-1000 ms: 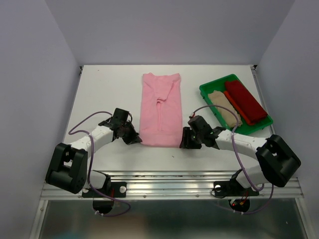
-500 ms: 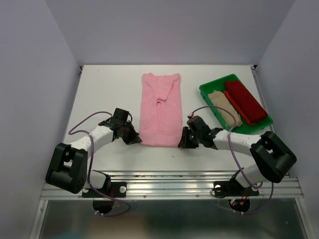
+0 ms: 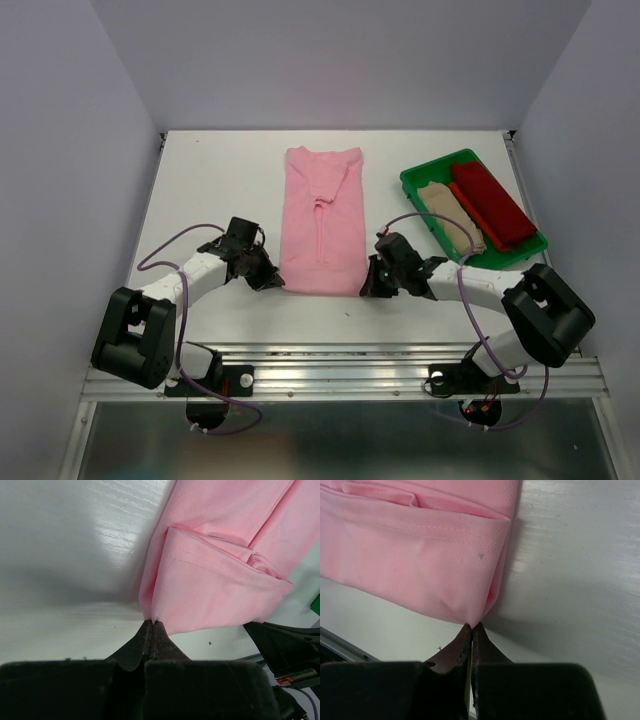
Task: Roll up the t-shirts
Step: Roll the T-shirt to the center of the board.
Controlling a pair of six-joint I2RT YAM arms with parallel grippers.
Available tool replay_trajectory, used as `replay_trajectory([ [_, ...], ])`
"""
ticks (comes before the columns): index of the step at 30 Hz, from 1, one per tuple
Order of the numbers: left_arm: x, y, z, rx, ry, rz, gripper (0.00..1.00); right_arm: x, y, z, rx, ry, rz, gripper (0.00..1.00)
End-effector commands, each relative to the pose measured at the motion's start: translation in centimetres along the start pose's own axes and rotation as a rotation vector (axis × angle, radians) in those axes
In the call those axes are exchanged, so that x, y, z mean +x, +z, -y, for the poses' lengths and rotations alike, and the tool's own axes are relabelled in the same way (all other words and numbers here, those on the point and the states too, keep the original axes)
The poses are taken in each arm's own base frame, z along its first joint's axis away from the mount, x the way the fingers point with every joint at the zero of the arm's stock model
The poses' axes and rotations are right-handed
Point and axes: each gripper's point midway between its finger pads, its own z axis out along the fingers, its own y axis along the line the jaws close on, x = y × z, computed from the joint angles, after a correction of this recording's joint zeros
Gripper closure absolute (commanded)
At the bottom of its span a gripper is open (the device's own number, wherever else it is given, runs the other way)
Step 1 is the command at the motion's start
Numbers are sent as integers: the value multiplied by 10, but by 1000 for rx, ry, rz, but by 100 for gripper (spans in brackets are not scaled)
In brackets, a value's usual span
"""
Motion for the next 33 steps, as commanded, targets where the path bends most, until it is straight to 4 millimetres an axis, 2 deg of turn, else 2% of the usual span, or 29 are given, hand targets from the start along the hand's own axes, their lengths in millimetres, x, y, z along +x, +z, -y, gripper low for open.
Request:
replay_trajectory([
  [1,-11,-9,19,51,-6,23,100,-23,-8,-13,1,-26,60,99],
  [11,-24,-14,34,63,-20,35,100,-31,-13,-19,12,-30,20,99],
  [22,-45,-19,52,85,-43,58,100,-43,-17,-11,26,8,-96,99],
  [26,-53,-21,56,97,-56,67,100,-52,-20,-15,-6,12,-122,99],
  [33,-59,-25,56,103,-54,77,100,-53,-22,-15,6,-36,-163,99],
])
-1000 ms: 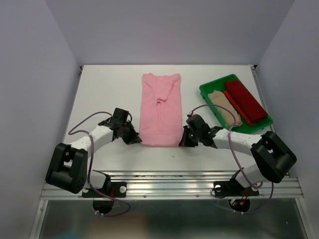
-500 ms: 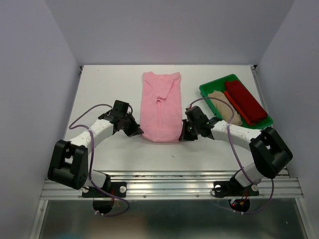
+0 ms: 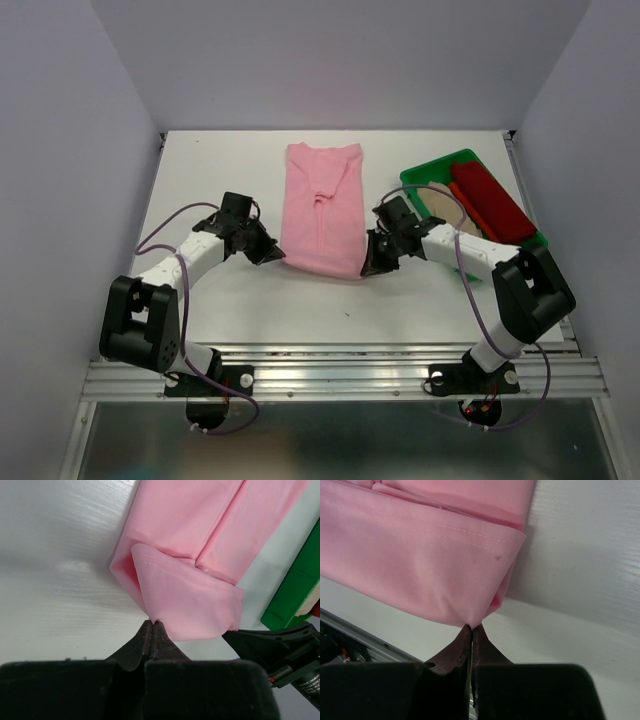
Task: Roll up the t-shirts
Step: Roll the T-shirt to the center of the board.
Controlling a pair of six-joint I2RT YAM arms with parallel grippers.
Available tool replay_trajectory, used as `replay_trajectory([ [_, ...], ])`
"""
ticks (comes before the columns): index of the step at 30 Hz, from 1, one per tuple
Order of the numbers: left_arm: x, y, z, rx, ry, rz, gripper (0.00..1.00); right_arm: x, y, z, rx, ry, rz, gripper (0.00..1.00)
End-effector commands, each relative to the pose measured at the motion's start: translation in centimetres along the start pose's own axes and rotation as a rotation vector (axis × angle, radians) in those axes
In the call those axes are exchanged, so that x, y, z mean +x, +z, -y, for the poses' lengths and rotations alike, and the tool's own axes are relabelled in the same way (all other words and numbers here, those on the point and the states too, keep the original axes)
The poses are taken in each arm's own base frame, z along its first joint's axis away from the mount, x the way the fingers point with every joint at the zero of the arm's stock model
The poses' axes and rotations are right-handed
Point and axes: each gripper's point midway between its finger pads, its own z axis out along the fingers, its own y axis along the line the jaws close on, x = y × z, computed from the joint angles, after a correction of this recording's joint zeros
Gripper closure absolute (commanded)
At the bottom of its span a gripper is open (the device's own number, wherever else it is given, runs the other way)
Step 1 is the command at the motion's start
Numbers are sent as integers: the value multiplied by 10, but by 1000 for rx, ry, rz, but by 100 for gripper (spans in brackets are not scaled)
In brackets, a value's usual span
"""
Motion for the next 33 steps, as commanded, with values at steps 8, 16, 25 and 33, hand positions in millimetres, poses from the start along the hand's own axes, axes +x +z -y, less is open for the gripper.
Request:
replay_trajectory([
  [8,-5,-11,8,25,4,27,100,-3,-16,-15,-49,-49,-12,99],
  [16,-3,-8,2,7,5,20,100,-4,-15,-12,-35,-50,-8,97],
  [25,26,4,-25,6,44,-74,43,12,-11,-10,9,-135,-5,56],
  [33,-1,-16,-22,-56,86,62,39,-28,-44,-17,173,-368,241,50],
])
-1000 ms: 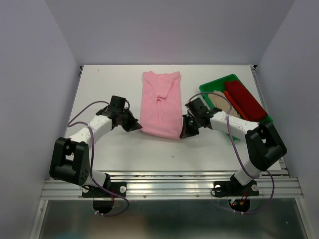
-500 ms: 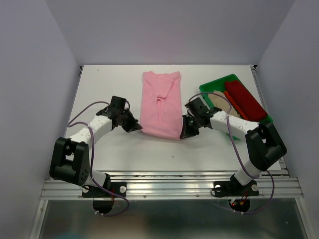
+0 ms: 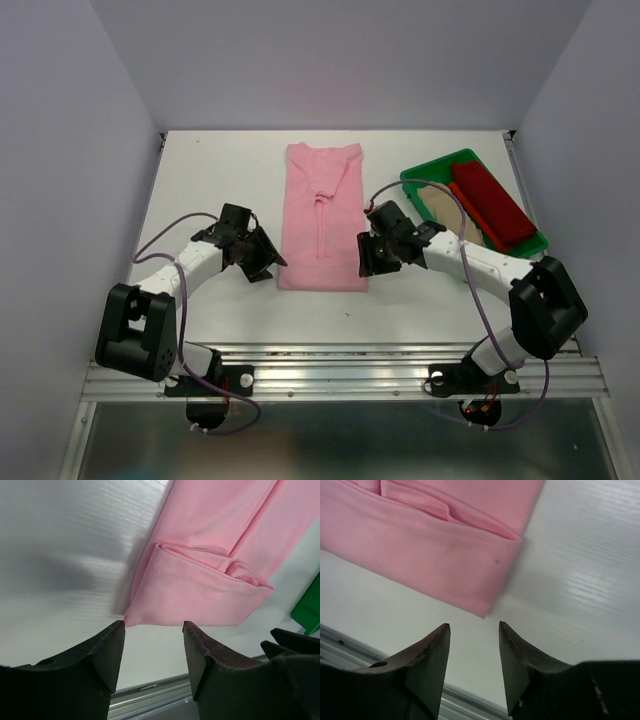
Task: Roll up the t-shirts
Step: Roll the T-shirt to the center of the board.
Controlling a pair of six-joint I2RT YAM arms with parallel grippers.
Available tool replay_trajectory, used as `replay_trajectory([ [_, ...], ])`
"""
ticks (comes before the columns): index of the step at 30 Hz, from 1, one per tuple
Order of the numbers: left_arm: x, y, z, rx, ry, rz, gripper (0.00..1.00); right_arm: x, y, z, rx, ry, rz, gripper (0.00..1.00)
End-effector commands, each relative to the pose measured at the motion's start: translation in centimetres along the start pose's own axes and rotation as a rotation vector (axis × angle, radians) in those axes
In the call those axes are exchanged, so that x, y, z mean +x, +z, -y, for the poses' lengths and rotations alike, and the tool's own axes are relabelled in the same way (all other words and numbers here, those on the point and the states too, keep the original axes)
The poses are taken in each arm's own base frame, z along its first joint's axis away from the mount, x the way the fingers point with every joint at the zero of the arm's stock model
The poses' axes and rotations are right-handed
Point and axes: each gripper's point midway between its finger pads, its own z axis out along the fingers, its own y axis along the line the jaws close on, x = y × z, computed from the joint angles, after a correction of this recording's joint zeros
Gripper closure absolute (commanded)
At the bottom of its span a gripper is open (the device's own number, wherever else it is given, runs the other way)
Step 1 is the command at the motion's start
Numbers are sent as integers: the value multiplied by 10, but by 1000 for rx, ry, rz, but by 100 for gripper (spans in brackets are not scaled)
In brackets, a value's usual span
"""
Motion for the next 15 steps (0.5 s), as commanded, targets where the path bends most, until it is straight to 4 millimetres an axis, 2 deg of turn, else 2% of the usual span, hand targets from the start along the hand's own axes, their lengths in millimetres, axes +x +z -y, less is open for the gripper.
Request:
replay_trajectory([
  [1,-25,-26,12,-7,54,124,39,-44,-29,-8,121,-192,220,49],
  [2,-30,-29,14,-6,63,144,39,-45,-30,-12,147,-283,242,48],
  [3,-35,-32,13,-18,67,169,39,-45,-28,-28,184,-385,283,44],
  [5,-43,-40,15,-20,76,204,39,-41,-22,-39,204,-549,290,39],
  [7,-53,-49,10,-24,75,234,40,-29,-6,-58,183,-663,284,39],
  [10,-72,-68,4,-22,57,301,40,-17,8,-75,160,-853,283,40],
  [13,-85,-82,0,-20,47,357,40,-14,20,-84,146,-924,292,40],
  [15,-86,-83,-1,-18,47,360,40,-11,27,-88,139,-955,288,40],
])
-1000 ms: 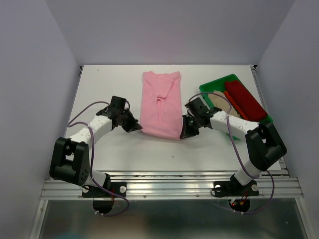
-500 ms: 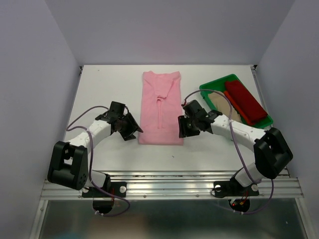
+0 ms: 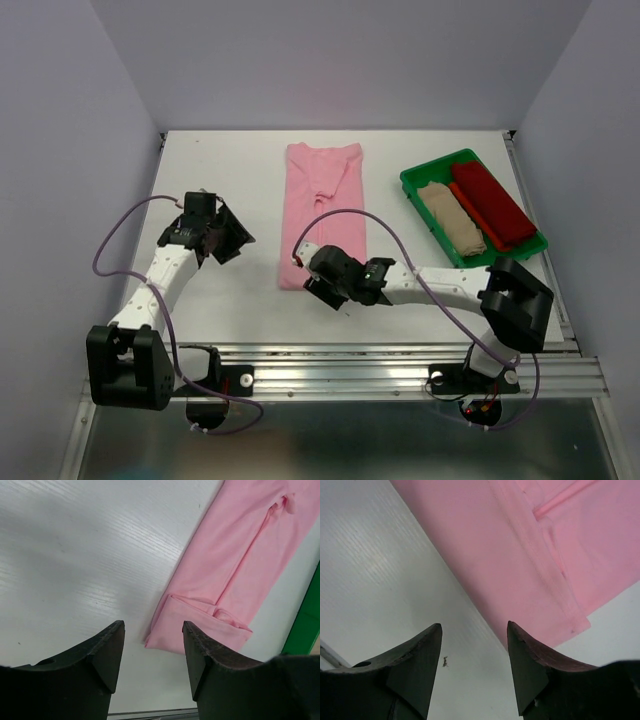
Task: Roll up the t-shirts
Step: Roll the T-shirt to the center of the board.
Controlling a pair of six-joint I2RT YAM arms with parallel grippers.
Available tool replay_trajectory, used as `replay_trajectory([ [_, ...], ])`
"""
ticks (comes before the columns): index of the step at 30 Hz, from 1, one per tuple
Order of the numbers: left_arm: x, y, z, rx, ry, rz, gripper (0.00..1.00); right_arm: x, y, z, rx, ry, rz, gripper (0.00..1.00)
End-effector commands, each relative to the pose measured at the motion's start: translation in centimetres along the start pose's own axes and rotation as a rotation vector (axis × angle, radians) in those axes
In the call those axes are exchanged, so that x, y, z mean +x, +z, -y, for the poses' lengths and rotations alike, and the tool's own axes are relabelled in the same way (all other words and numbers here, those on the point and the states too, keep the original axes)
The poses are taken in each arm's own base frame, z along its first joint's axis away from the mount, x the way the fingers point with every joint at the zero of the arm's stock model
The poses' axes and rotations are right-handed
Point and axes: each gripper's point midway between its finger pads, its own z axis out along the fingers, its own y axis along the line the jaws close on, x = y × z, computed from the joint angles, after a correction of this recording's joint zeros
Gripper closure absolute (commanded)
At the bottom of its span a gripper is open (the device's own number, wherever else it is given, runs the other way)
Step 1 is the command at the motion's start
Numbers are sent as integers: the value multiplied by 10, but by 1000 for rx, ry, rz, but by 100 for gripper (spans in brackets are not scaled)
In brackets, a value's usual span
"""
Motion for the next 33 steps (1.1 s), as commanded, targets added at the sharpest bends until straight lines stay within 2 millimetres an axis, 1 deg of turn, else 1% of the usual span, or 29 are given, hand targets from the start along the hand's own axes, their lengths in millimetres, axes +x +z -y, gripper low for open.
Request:
replay_trajectory([
  [1,-15,-15,4,14,36,57,40,-22,15,6,51,-119,88,40],
  [2,-13,-14,3,15,32,50,40,-21,18,2,48,-139,87,40],
  [4,-7,-9,1,21,20,30,40,-22,24,4,65,-163,90,40],
  [5,-5,-8,1,24,17,22,40,-17,30,4,69,-182,76,40],
  [6,-4,-7,0,25,15,19,40,-19,33,3,71,-184,88,41],
  [10,-3,-5,-1,26,6,20,40,-10,46,1,73,-213,68,42],
  [12,-4,-6,-1,26,7,25,40,-7,50,3,92,-218,64,43],
  [15,-4,-4,-1,27,6,22,41,-3,57,6,124,-210,74,49],
  [17,-3,-3,-2,24,5,17,40,0,61,6,130,-206,71,57],
  [18,-3,-2,-2,26,5,17,41,-7,63,5,133,-192,97,59],
  [19,-3,-2,-3,23,3,15,41,-11,66,4,130,-189,103,66],
  [21,-2,-1,-4,22,5,12,41,-13,70,-1,111,-183,103,74],
  [22,-1,-2,-4,22,6,12,40,-14,71,-3,104,-182,106,85],
  [24,-1,-2,-6,20,5,12,41,-17,72,-6,89,-163,112,99],
  [26,-1,-3,-8,17,2,18,41,-19,71,-8,78,-148,119,99],
  [32,-6,-5,-15,8,14,29,41,-35,56,-27,-61,-79,120,99],
  [33,-6,-5,-15,8,23,31,40,-37,54,-34,-98,-56,117,99],
])
